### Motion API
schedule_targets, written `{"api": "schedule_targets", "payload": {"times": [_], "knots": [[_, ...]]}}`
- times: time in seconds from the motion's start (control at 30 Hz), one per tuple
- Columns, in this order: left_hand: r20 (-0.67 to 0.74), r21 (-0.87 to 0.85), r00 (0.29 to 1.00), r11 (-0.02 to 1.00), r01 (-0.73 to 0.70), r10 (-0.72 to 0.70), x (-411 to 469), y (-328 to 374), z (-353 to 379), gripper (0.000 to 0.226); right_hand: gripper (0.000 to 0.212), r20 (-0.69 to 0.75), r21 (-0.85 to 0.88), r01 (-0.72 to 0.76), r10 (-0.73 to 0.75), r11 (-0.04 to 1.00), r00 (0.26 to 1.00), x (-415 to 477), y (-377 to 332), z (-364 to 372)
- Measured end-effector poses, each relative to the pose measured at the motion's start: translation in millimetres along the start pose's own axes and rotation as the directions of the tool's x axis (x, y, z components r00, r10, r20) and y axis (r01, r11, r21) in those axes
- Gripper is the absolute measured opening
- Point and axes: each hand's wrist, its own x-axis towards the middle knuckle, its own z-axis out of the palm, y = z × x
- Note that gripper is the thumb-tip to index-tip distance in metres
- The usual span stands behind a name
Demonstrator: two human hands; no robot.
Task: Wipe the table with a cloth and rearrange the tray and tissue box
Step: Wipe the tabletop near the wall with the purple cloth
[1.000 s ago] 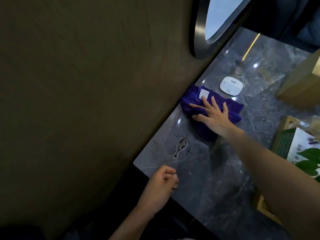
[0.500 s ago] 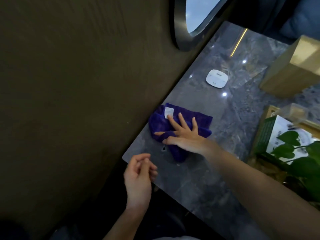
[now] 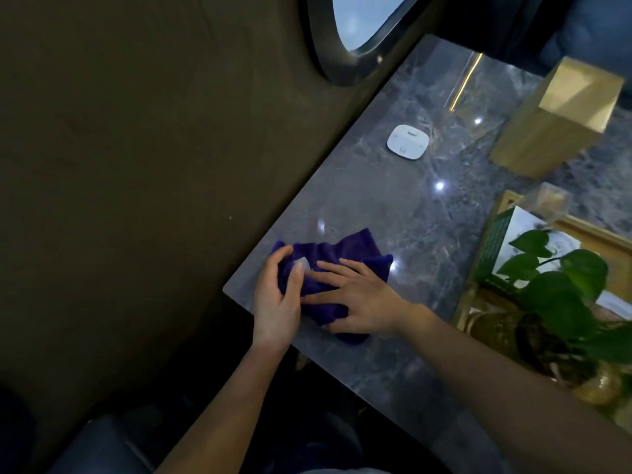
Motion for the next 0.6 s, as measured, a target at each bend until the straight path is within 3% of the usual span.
{"api": "schedule_targets", "payload": {"times": [0.07,0.23,0.3,0.33,0.4,0.47,0.53,0.6], "knots": [[-0.068,-0.066,0.997,0.998,0.025,-0.03,-5,0,-1,0.034,0.058,-0.047,0.101,-0.008,0.012,0.995,0.999,-10,0,4],[-0.216,-0.118,0.975,0.993,0.029,-0.054,-19,1,-7,0.028,0.05,-0.116,0.142,0.004,0.013,0.99,0.993,-22,-3,10],[-0.246,-0.126,0.967,0.991,0.031,-0.062,-24,3,-10,0.026,0.049,-0.122,0.253,-0.029,0.062,0.967,0.991,-24,-3,12],[-0.26,-0.135,0.963,0.99,0.04,-0.074,-26,4,-12,0.025,0.044,-0.114,0.394,-0.069,0.123,0.917,0.986,-25,-3,11],[-0.287,-0.162,0.952,0.985,0.058,-0.103,-29,5,-15,0.022,0.039,-0.118,0.705,-0.09,0.242,0.703,0.963,-29,-6,5],[-0.311,-0.188,0.943,0.98,0.061,-0.118,-31,4,-18,0.017,0.04,-0.227,0.854,0.014,0.349,0.519,0.909,-32,-8,-7],[-0.313,-0.204,0.94,0.976,0.073,-0.135,-33,0,-20,0.013,0.039,-0.35,0.886,0.126,0.466,0.446,0.812,-36,-8,-24],[-0.303,-0.211,0.941,0.973,0.089,-0.151,-36,-5,-19,0.012,0.042,-0.439,0.862,0.16,0.55,0.482,0.71,-38,-2,-39]]}}
